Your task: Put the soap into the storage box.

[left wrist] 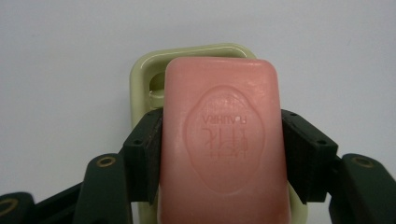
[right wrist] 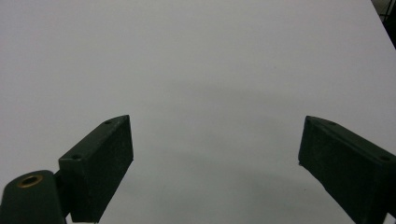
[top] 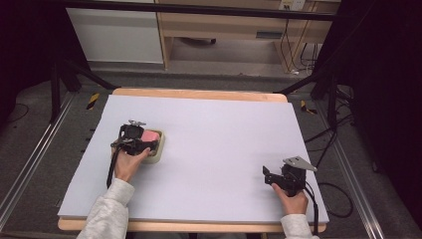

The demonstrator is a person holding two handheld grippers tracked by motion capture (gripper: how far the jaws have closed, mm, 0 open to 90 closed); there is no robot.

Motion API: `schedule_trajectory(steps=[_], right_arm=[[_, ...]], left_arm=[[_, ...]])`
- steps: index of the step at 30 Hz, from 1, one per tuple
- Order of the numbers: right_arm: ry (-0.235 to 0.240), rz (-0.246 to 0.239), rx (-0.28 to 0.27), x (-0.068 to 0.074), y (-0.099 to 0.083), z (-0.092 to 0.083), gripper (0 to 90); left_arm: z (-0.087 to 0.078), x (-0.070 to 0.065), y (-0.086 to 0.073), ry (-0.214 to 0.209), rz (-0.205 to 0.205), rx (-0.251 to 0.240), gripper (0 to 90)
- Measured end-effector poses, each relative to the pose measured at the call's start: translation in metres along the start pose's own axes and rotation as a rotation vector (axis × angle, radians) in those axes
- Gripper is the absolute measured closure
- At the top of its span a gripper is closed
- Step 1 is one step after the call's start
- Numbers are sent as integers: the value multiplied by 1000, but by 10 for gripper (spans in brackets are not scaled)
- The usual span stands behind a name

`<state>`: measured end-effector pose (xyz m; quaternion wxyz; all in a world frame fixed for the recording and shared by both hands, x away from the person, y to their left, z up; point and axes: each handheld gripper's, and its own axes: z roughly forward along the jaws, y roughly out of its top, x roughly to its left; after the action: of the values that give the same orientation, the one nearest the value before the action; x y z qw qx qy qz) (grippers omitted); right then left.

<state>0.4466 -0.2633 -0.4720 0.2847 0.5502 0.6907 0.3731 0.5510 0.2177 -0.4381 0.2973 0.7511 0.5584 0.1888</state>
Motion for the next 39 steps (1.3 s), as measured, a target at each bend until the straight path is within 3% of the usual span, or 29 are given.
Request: schedule_trajectory(steps=[28,39], right_arm=[[0,1,0,0,0,0,104],[1,0,2,0,0,0,104]], left_arm=[[9,0,-5,10,-7,15,373],[10,-2,-7,21,14,9,369]])
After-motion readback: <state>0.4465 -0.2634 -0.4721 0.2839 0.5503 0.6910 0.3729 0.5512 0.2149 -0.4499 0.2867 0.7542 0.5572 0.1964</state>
